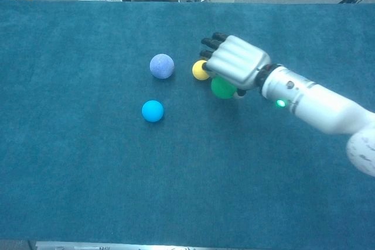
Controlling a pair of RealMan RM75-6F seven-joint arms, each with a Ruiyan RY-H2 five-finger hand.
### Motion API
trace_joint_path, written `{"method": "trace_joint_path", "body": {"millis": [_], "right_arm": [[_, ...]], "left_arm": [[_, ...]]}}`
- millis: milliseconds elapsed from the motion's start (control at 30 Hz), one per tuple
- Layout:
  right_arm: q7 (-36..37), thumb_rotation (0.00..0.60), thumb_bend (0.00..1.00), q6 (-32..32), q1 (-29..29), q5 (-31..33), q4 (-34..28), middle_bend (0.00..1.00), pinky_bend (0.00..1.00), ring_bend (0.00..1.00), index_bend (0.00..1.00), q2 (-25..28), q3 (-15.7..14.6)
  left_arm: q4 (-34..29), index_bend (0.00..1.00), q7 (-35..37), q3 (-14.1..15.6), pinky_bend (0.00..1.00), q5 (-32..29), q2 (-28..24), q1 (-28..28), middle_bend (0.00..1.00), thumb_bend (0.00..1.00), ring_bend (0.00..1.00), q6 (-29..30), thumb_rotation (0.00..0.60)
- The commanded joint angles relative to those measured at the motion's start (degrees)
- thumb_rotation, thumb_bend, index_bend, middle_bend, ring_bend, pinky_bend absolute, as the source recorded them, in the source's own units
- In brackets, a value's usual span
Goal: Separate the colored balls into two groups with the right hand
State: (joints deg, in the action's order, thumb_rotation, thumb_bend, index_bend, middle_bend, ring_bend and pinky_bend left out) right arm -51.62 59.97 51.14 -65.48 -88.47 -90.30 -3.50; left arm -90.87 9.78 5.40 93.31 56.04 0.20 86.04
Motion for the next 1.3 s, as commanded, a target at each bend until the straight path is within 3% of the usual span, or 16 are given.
{"method": "trace_joint_path", "body": {"millis": [33,333,667,1300], "right_arm": [[1.9,0.6,0.06,0.9,-1.7,-1.9,-1.6,0.23,0.11,0.05,0.51,1.9,-1.1],[3.3,0.6,0.06,1.0,-4.7,-5.9,-2.8,0.23,0.11,0.05,0.51,4.8,-3.6],[3.0,0.6,0.06,-0.2,-6.4,-7.0,-2.3,0.23,0.11,0.05,0.51,5.8,-3.2],[0.5,0.6,0.06,-3.5,-6.9,-4.4,-5.5,0.22,0.11,0.05,0.3,9.2,-0.9]], "left_arm": [[-0.3,0.32,-0.3,0.0,0.2,0.3,0.0,-0.2,0.21,0.44,0.21,-0.1,0.6],[-1.0,0.32,-1.1,0.0,0.2,0.5,0.0,-0.5,0.21,0.44,0.21,-0.5,0.6],[-1.4,0.32,-1.7,0.0,0.2,0.5,0.2,-0.8,0.21,0.44,0.21,-0.9,0.6],[-2.1,0.32,-2.7,-0.1,0.2,0.4,0.2,-1.4,0.21,0.44,0.21,-1.6,0.6]]}}
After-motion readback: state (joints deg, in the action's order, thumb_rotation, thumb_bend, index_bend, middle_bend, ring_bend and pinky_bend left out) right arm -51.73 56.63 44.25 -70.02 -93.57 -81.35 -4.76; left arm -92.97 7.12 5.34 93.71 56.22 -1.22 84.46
